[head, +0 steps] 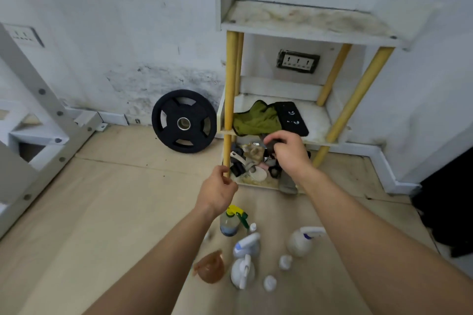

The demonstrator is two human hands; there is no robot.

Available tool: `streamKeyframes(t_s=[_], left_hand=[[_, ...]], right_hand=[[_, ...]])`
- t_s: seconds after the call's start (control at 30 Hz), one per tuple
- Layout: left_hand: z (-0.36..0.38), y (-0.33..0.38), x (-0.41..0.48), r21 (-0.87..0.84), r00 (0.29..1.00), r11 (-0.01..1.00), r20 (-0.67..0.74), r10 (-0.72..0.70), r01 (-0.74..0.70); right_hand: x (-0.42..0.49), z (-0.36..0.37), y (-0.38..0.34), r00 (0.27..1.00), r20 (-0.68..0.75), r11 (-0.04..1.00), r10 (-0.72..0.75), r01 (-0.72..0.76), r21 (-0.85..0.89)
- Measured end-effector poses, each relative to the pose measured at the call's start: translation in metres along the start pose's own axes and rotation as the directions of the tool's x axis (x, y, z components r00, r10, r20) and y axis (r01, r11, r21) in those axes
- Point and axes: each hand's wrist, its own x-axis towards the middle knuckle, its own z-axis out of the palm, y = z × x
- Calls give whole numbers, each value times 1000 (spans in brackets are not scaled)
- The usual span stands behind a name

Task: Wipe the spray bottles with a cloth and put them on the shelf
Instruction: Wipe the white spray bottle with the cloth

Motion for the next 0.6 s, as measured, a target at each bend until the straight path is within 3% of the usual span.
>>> streamKeyframes(t_s=[0.1, 0.2, 0.33, 0.43, 0.5, 0.6], left_hand=[[15, 5, -28, -23, 995, 996, 43, 92, -91], [38, 12, -39, -160, 980, 969, 24, 197, -190], [56, 44, -56, -172, 975, 962, 38, 220, -210], [51, 73, -60, -160, 961, 948, -80, 265, -275], [38, 88, -61, -246, 952, 920, -85, 293, -305], [11, 112, -68, -416, 947, 854, -62, 315, -311]], right_hand=[[-52, -18, -5, 998, -9, 952, 61, -55, 301], [-88, -34, -2, 995, 56, 804, 79, -96, 587], [-124, -45, -4, 986, 155, 625, 58, -156, 765], [-137, -56, -8, 989, 136, 514, 65, -150, 845], [-142, -65, -10, 993, 48, 553, 108, -100, 827], [-145, -74, 3, 971, -92, 730, 219, -100, 676]])
